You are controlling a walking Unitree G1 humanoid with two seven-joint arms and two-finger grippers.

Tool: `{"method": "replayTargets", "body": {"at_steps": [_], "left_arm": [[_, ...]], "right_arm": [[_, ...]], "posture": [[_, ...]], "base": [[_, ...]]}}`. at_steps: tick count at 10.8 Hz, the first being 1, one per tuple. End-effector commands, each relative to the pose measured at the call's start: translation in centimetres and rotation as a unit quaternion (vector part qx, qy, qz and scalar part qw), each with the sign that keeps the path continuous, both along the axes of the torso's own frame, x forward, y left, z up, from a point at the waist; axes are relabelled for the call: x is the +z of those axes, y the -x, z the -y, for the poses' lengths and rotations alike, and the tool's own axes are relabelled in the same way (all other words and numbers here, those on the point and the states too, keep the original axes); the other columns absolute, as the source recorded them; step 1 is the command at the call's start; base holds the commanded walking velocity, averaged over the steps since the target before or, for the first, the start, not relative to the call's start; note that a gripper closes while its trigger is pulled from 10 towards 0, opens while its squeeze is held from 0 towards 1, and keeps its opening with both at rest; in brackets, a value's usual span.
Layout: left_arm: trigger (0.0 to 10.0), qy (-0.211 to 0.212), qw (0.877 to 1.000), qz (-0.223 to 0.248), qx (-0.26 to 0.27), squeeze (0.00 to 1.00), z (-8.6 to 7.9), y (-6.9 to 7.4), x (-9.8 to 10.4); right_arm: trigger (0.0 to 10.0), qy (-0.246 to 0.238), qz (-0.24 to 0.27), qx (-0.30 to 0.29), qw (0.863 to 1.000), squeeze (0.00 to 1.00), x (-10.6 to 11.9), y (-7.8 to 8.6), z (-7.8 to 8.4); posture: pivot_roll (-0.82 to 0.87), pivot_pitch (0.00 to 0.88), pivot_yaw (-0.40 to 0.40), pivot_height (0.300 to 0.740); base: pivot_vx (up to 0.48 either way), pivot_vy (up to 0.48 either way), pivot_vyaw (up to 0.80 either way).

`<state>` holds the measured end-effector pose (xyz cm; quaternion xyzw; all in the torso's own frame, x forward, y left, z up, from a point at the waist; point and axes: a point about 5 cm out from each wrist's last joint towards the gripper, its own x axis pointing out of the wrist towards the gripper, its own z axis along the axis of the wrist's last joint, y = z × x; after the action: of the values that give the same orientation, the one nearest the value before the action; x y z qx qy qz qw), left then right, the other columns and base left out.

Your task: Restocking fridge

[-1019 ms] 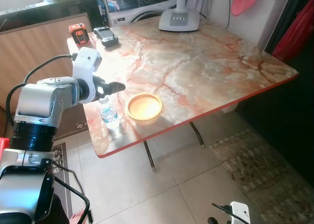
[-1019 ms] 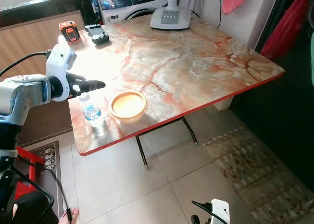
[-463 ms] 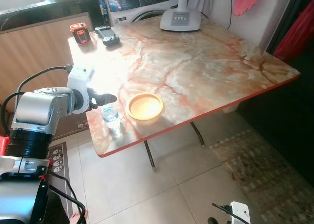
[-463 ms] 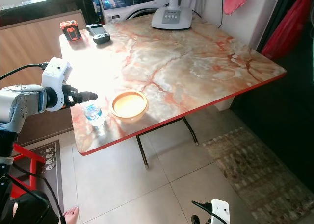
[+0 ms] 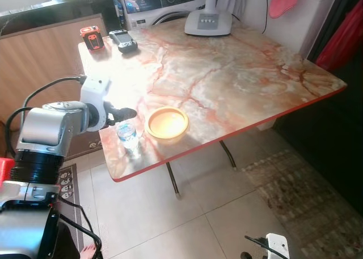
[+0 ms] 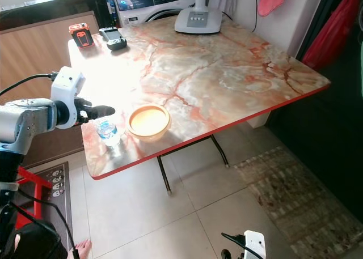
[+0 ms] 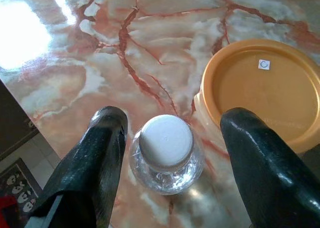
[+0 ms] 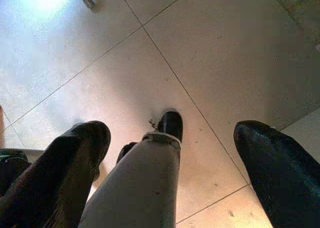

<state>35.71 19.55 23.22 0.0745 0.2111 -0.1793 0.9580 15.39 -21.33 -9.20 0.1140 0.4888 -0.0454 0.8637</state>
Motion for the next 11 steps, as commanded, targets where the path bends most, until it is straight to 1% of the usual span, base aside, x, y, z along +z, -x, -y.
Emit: {"method": "replayTargets", "body": {"at_steps": [1, 2, 4, 6, 7, 8, 9, 10, 11], "left_arm": [[10.0, -0.003, 1.0, -0.003, 0.013, 0.0, -0.58, 0.16, -0.17], [10.0, -0.003, 1.0, -0.003, 0.012, 0.0, -0.51, 0.16, -0.21], [9.3, -0.003, 1.0, -0.006, 0.019, 0.0, -0.57, 0.1, -0.46], [9.3, -0.001, 1.0, -0.009, 0.019, 0.0, -0.53, 0.15, -0.63], [8.2, 0.0, 1.0, -0.01, 0.019, 0.0, -0.52, 0.17, -0.68], [6.9, -0.002, 1.0, -0.011, 0.021, 0.0, -0.53, 0.19, -0.74], [2.7, -0.003, 1.0, -0.01, 0.024, 0.0, -0.61, 0.18, -0.74], [2.7, -0.005, 1.0, -0.009, 0.026, 0.0, -0.69, 0.17, -0.77], [1.5, -0.006, 1.0, -0.009, 0.026, 0.0, -0.69, 0.15, -0.8]], "right_arm": [[10.0, -0.002, -0.009, 0.004, 1.0, 0.0, -0.16, 0.3, -0.14], [10.0, -0.002, -0.009, 0.003, 1.0, 0.0, -0.16, 0.3, -0.14], [10.0, -0.003, -0.008, 0.001, 1.0, 0.0, -0.16, 0.31, -0.15], [10.0, -0.003, -0.009, 0.003, 1.0, 0.0, -0.16, 0.31, -0.14], [10.0, -0.003, -0.01, 0.003, 1.0, 0.0, -0.16, 0.31, -0.14], [10.0, -0.003, -0.009, 0.003, 1.0, 0.0, -0.16, 0.31, -0.13], [10.0, -0.003, -0.009, 0.003, 1.0, 0.0, -0.16, 0.31, -0.13], [10.0, -0.003, -0.009, 0.003, 1.0, 0.0, -0.16, 0.31, -0.13], [10.0, -0.002, -0.009, 0.003, 1.0, 0.0, -0.15, 0.3, -0.11]], "posture": [[0.14, 0.061, 0.039, 0.74], [0.14, 0.063, 0.039, 0.74], [0.14, 0.065, 0.039, 0.74], [0.14, 0.065, 0.039, 0.74], [0.13, 0.066, 0.038, 0.74], [0.13, 0.067, 0.038, 0.74], [0.14, 0.067, 0.036, 0.74], [0.14, 0.068, 0.037, 0.74], [0.14, 0.068, 0.035, 0.74]], "base": [[0.0, 0.0, 0.0], [0.0, 0.0, 0.0], [0.0, 0.0, 0.0], [0.0, 0.0, 0.0], [0.0, 0.0, 0.0], [0.0, 0.0, 0.0], [0.0, 0.0, 0.0], [0.0, 0.0, 0.0], [0.0, 0.0, 0.0]]}}
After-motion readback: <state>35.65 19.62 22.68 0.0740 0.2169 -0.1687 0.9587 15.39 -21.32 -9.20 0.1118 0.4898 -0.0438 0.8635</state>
